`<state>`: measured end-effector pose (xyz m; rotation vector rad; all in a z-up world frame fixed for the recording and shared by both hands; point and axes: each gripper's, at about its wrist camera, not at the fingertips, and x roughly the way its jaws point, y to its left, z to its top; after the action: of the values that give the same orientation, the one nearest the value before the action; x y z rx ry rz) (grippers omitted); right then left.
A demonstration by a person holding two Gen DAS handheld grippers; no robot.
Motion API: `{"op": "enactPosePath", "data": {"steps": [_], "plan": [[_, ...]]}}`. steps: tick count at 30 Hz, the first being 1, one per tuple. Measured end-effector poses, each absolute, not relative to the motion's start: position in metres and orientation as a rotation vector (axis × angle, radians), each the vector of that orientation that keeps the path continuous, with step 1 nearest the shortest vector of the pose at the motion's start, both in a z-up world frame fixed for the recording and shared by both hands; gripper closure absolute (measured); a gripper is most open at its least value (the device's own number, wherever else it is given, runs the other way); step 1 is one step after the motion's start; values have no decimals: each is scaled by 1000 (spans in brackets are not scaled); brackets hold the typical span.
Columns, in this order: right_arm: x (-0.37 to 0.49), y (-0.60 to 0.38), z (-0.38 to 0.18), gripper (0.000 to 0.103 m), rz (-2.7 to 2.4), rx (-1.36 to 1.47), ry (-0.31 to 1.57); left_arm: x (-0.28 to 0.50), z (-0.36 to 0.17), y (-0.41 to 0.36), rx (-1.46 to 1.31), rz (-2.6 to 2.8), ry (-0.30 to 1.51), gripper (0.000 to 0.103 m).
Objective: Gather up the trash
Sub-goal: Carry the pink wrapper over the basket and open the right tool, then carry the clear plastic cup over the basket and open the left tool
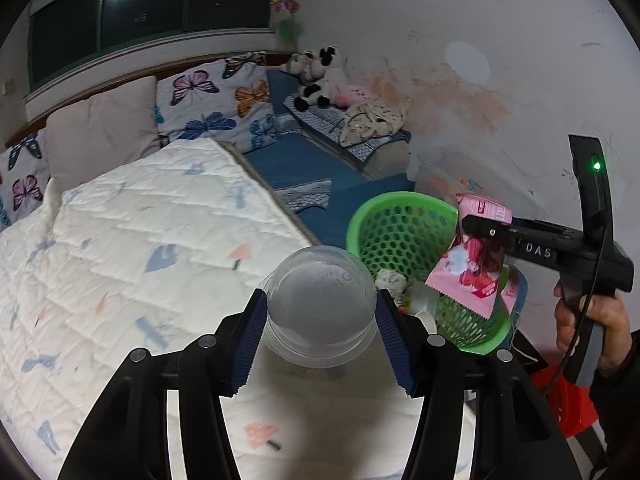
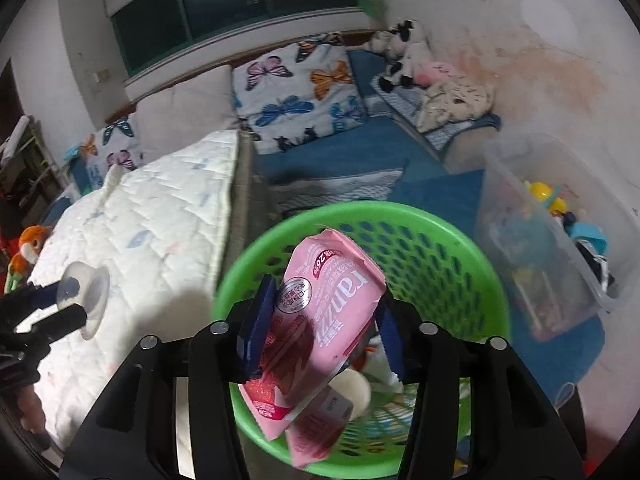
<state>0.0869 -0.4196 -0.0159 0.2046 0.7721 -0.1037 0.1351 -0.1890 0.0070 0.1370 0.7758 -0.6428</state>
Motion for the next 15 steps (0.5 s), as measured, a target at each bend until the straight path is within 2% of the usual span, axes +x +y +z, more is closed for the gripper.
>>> {"op": "enactPosePath", "data": {"steps": [5, 7, 15], "plan": [[82, -437, -22, 42, -131, 218, 776, 138, 5, -214, 159, -663, 787, 49], [80, -444, -23, 36, -136, 229, 773, 139, 3, -221, 165, -666, 794, 49], [65, -462, -24, 35, -151, 255, 764, 145, -5, -254, 188, -698, 821, 49]]}}
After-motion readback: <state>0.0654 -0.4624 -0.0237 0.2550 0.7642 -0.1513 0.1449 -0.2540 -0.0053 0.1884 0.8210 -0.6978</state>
